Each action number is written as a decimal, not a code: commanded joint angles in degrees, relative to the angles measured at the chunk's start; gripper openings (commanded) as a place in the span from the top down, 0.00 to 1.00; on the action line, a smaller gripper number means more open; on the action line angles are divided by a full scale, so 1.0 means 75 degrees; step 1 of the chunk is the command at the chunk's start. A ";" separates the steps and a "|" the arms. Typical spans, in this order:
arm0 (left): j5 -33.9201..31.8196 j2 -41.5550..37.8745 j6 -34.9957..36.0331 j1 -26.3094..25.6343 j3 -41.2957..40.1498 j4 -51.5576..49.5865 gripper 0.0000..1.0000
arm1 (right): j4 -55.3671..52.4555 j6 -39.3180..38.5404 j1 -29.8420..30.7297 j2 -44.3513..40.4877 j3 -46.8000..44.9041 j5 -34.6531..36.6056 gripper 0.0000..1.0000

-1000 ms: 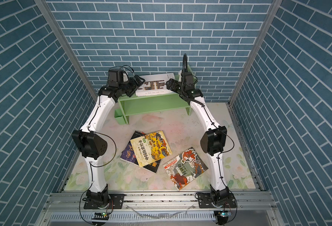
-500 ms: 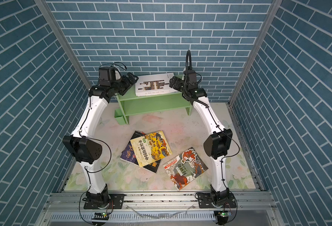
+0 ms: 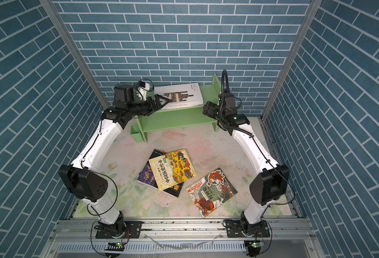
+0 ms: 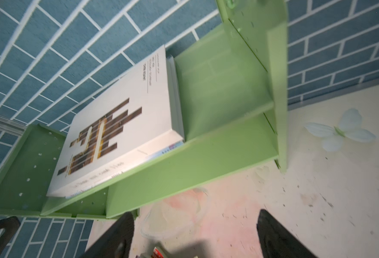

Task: Stacking books/files
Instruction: Place the book at the bookshelf, then move the book to the middle-right of the table.

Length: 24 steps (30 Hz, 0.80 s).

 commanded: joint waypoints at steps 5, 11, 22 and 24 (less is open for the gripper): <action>-0.0975 -0.1418 -0.0434 -0.1349 -0.2837 0.0365 0.00 | -0.0665 0.0871 0.0061 -0.1690 -0.2257 0.0429 0.14; -0.2715 -0.2238 -0.2292 -0.2404 -0.4531 -0.0389 0.00 | -0.2586 0.1184 0.0063 -0.2812 -0.3390 0.0157 0.15; -0.5187 -0.2285 -0.5211 -0.5699 -0.5816 -0.0622 0.00 | -0.4930 0.2653 0.0073 -0.5630 -0.6360 -0.0524 0.14; -0.5547 -0.2047 -0.5673 -0.6161 -0.5900 -0.0473 0.00 | -0.5185 0.2883 0.0117 -0.5964 -0.6777 -0.0734 0.12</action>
